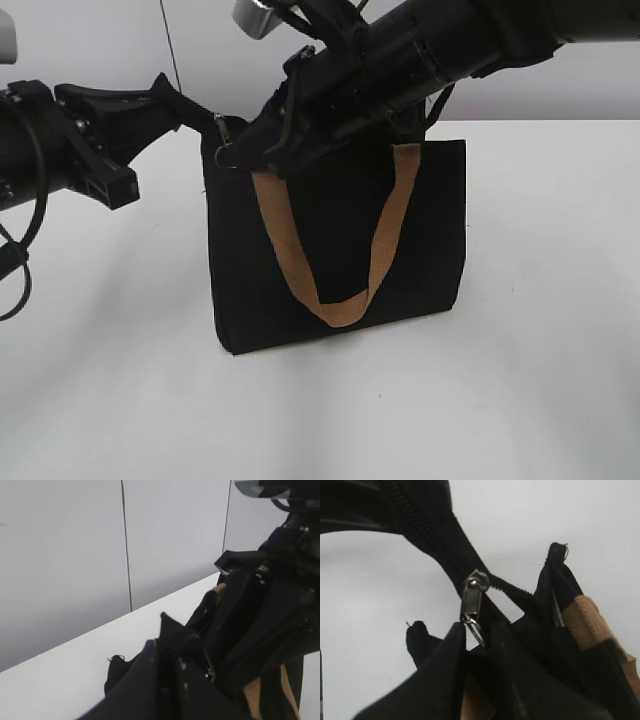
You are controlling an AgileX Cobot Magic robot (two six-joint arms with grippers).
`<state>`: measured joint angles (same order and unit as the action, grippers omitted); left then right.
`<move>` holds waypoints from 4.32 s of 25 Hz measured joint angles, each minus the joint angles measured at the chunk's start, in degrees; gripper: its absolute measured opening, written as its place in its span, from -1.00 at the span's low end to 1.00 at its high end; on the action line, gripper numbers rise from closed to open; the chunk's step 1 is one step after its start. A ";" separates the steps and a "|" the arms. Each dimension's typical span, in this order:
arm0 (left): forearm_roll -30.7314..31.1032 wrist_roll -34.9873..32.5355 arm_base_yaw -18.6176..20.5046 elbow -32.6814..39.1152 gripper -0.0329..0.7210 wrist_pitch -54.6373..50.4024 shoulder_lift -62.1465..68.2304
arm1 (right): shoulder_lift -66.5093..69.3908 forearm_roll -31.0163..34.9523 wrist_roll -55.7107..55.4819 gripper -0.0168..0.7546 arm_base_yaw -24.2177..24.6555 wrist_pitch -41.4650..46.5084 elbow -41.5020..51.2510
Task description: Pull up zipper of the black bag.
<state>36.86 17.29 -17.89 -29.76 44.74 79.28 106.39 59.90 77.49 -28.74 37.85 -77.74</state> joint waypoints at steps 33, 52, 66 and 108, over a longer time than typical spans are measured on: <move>-1.18 0.01 0.00 0.00 -0.87 -22.40 0.00 | -2.74 -5.49 -7.46 -0.96 0.05 0.80 -0.10; -1.18 0.01 -0.08 0.00 -0.87 -25.24 0.41 | -3.26 -5.91 -16.80 -0.96 8.98 4.26 -0.10; -2.30 0.01 -0.08 0.00 -0.87 -27.78 0.41 | -4.34 -13.65 -22.55 -0.96 20.12 9.61 -0.10; -36.20 -1.34 -4.46 -10.21 0.10 -82.61 -25.42 | -36.47 -28.49 -34.81 0.17 17.14 13.11 21.90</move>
<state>0.66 15.95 -22.35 -39.97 -37.86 53.86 69.92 31.40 42.69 -11.60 50.96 -55.84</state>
